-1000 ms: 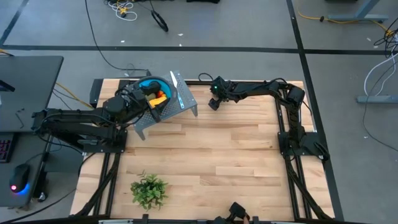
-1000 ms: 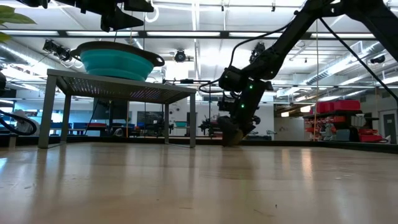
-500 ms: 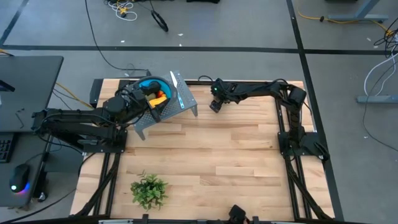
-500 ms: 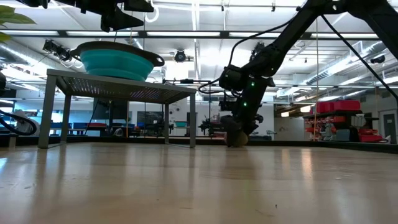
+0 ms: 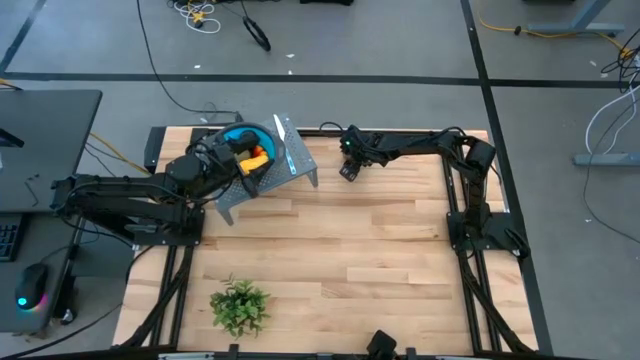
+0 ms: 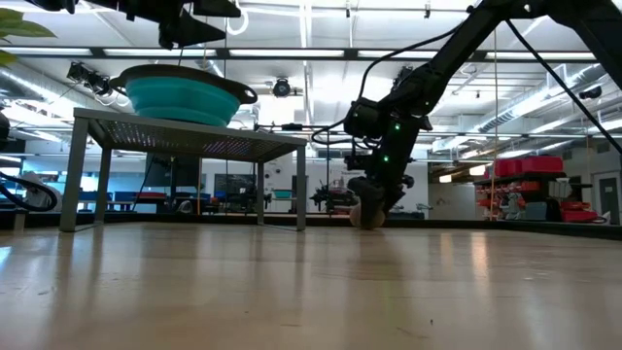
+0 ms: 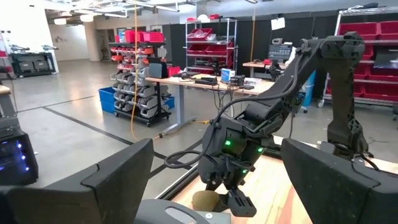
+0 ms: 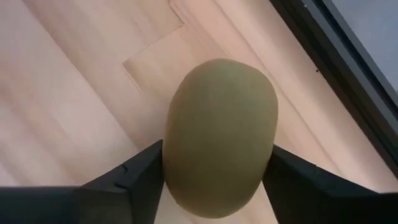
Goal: Pick & Place Fruit
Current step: Put the brown kiwi into the blue strainer bowl on the shelf
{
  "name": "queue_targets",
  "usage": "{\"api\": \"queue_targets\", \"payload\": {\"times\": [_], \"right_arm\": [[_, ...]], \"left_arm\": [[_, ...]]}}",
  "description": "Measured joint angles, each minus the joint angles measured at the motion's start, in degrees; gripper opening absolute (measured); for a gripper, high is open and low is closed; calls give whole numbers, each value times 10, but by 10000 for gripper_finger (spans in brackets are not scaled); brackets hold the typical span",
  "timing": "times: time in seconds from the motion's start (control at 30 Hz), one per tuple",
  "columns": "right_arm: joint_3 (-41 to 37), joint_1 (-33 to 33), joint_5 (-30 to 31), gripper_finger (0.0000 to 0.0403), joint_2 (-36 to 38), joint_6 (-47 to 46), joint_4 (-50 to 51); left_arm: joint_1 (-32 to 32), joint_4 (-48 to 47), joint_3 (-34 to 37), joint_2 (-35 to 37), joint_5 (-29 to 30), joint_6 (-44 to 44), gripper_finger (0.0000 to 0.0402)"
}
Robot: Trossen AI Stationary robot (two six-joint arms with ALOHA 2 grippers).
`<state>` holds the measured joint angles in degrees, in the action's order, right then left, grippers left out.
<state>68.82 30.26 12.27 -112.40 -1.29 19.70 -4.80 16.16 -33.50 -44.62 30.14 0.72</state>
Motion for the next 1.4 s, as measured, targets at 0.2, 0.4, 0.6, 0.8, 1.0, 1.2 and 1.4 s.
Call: {"api": "queue_targets", "payload": {"times": [0.2, 0.4, 0.6, 0.8, 1.0, 1.2, 1.4], "right_arm": [[0, -3, 0, 215, 2, 11, -1], [0, -12, -3, 219, 51, 18, 50], [1, -56, -45, 219, 142, 22, 132], [-8, -131, -183, 220, 213, 38, 144], [-26, -213, -231, 220, 242, 40, 150], [-27, -265, -225, 221, 249, -11, 118], [-27, -302, -238, 221, 249, -33, 38]], "left_arm": [[0, 1, 0, 0, -17, 26, 361], [0, 1, 0, 0, -63, 77, 359], [12, -2, 0, -2, -78, 151, 357], [58, 16, 0, -38, -101, 266, 356], [103, 73, -1, -103, -146, 411, 356], [164, 110, -4, -190, -157, 501, 363], [227, 113, -26, -270, -80, 536, 387]]}}
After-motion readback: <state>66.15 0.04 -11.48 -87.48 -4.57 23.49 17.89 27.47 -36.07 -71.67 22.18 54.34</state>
